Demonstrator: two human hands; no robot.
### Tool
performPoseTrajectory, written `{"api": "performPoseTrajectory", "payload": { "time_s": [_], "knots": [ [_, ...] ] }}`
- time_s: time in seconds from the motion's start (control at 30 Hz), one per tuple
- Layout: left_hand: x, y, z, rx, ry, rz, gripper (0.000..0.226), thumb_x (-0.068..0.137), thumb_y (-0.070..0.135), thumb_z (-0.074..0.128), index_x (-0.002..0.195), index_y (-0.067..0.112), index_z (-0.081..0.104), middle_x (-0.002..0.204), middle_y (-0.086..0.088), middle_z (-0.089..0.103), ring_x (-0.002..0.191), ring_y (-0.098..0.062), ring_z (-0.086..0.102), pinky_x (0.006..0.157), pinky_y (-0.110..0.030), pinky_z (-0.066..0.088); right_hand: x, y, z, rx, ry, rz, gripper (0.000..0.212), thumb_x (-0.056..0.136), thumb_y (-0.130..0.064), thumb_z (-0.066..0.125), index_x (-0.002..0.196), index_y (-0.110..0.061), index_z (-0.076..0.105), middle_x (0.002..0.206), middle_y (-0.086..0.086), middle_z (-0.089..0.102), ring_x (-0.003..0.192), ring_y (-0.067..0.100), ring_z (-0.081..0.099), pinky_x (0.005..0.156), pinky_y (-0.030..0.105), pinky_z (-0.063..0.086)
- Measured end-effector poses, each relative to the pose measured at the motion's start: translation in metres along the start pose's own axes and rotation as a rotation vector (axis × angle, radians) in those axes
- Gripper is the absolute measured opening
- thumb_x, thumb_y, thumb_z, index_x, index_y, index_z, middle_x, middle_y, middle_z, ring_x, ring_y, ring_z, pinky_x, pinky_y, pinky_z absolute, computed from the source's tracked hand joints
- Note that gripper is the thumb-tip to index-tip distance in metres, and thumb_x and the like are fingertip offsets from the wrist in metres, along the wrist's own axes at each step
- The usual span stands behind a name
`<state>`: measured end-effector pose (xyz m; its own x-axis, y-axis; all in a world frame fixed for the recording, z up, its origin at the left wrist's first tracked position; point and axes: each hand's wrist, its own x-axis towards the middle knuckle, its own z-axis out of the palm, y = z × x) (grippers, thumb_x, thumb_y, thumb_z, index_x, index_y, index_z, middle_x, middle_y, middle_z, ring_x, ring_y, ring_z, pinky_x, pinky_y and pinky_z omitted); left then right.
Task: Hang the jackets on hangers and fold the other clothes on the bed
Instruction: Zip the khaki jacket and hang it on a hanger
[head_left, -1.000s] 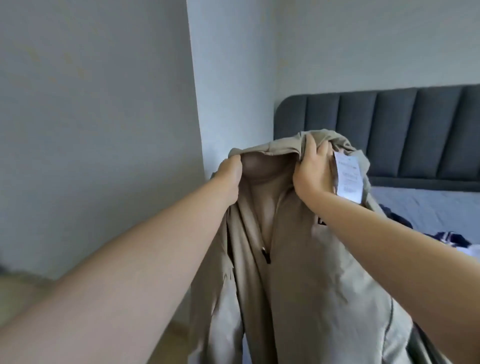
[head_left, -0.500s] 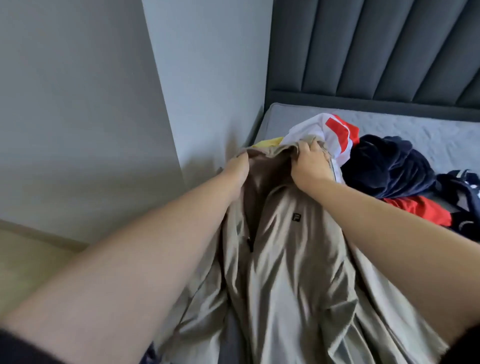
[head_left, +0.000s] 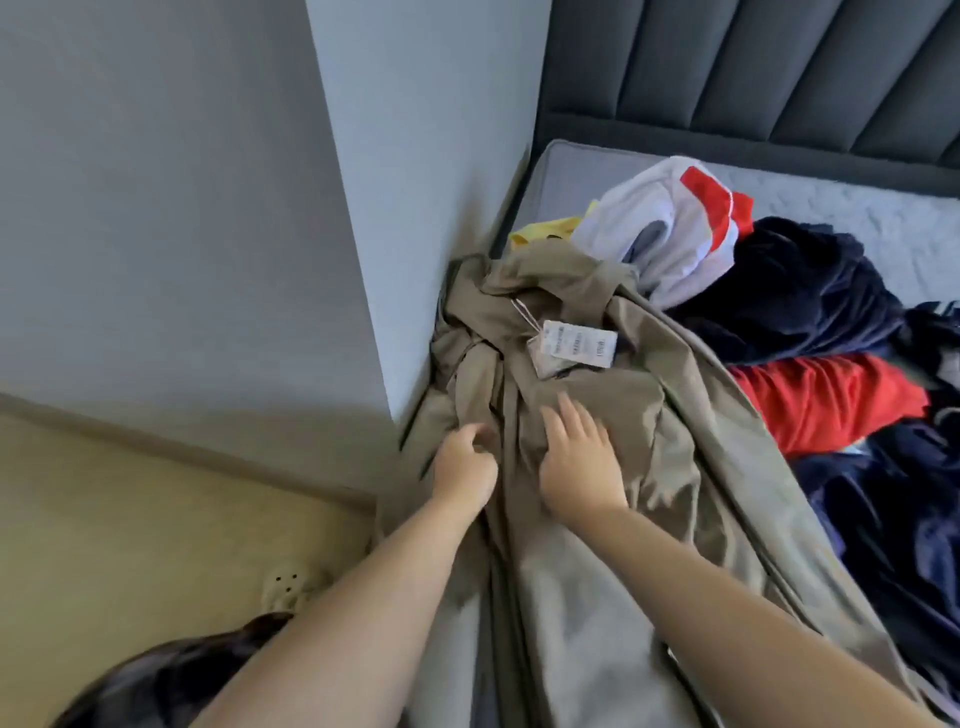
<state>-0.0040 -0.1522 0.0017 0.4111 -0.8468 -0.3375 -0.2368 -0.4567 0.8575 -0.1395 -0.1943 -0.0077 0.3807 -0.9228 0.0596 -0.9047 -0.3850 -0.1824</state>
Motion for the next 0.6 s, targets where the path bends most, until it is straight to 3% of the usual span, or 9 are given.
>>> {"api": "performPoseTrajectory", "payload": {
  "time_s": [0.07, 0.17, 0.3, 0.43, 0.6],
  "knots": [
    [-0.018, -0.049, 0.006, 0.187, -0.025, 0.137, 0.049, 0.089, -0.001, 0.043, 0.137, 0.01, 0.048, 0.145, -0.007, 0.041, 0.135, -0.02, 0.037, 0.112, -0.024, 0.025, -0.039, 0.006, 0.044, 0.005, -0.078, 0.094, 0.058, 0.095, -0.02, 0.035, 0.151, -0.015, 0.02, 0.16, 0.009, 0.009, 0.147, 0.02, 0.006, 0.117, 0.035, 0.005],
    [-0.022, -0.087, 0.005, 0.682, -0.138, 0.44, 0.067, 0.089, 0.016, 0.05, 0.15, 0.017, 0.022, 0.159, 0.0, 0.01, 0.145, -0.015, 0.01, 0.119, -0.032, 0.01, -0.065, 0.007, 0.074, 0.086, -0.067, 0.197, 0.059, 0.096, -0.021, 0.039, 0.151, -0.01, 0.021, 0.159, 0.011, 0.011, 0.148, 0.02, 0.008, 0.117, 0.027, 0.005],
    [-0.005, -0.104, -0.01, 0.911, -0.204, 0.509, 0.085, 0.09, 0.044, 0.052, 0.153, 0.022, -0.001, 0.159, 0.007, -0.013, 0.146, -0.012, -0.012, 0.117, -0.044, 0.001, -0.064, 0.003, 0.091, 0.097, -0.074, 0.243, 0.062, 0.094, -0.017, 0.041, 0.151, -0.007, 0.019, 0.159, 0.012, 0.01, 0.147, 0.021, 0.01, 0.116, 0.024, 0.005],
    [-0.002, -0.115, -0.01, 0.897, -0.183, 0.55, 0.081, 0.091, 0.04, 0.051, 0.153, 0.018, 0.004, 0.161, 0.003, -0.007, 0.147, -0.019, -0.009, 0.116, -0.048, 0.007, -0.051, 0.001, 0.105, 0.04, -0.108, 0.338, 0.065, 0.093, -0.023, 0.032, 0.152, -0.009, 0.011, 0.16, 0.01, 0.008, 0.146, 0.023, 0.014, 0.115, 0.03, 0.015],
    [-0.004, -0.124, -0.016, 0.874, -0.047, 0.701, 0.067, 0.078, 0.031, 0.064, 0.14, 0.013, 0.047, 0.151, -0.003, 0.037, 0.142, -0.025, 0.03, 0.107, -0.052, 0.035, -0.043, 0.004, 0.108, -0.023, -0.112, 0.338, 0.069, 0.087, -0.032, 0.023, 0.151, -0.005, 0.017, 0.157, 0.015, 0.017, 0.143, 0.028, 0.022, 0.114, 0.034, 0.018]
  ]
}}
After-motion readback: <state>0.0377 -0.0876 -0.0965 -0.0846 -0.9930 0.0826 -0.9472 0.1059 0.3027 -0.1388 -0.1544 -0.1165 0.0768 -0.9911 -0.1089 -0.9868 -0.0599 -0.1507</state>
